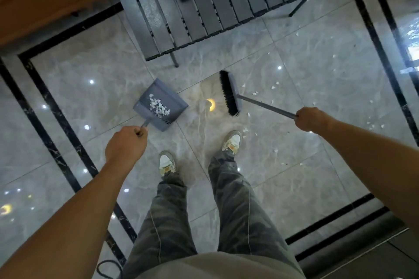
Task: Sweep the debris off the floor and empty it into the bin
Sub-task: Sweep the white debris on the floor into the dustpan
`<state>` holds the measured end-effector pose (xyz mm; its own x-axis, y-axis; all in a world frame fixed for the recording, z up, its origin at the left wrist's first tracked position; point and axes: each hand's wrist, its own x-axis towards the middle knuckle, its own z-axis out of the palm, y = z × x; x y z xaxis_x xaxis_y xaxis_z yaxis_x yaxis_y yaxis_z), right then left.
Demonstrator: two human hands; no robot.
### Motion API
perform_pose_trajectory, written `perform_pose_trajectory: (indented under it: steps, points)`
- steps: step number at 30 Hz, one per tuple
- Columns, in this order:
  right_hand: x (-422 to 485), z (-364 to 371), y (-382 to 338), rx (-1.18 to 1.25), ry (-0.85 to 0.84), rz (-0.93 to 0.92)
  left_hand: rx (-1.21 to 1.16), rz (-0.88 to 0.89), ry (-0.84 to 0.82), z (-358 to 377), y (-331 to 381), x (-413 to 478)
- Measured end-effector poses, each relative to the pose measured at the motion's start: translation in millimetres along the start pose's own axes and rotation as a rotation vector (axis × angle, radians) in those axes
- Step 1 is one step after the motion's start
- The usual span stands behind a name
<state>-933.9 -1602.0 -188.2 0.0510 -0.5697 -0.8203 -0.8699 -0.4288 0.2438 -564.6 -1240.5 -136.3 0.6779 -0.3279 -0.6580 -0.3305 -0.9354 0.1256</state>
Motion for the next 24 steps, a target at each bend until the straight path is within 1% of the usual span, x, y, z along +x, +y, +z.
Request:
perform_pose_trajectory:
  steps: [4, 10, 13, 16, 20, 24]
  points:
    - [-14, 2, 21, 0.071, -0.032, 0.075, 0.041, 0.051, -0.008, 0, 33, -5]
    - [-24, 20, 59, 0.264, -0.064, 0.164, 0.079, 0.125, -0.022, -5, 90, -5]
    - [-26, 25, 83, 0.436, -0.060, 0.222, 0.104, 0.151, -0.021, -8, 120, -5]
    - [-28, 39, 97, 0.629, -0.093, 0.201, 0.122, 0.199, -0.020, -7, 147, -9]
    - [-33, 42, 76, 0.865, -0.071, 0.176, 0.129, 0.246, -0.036, -2, 180, -9]
    - [11, 23, 34, 1.130, -0.117, 0.166, 0.192, 0.308, -0.025, 2, 209, -1]
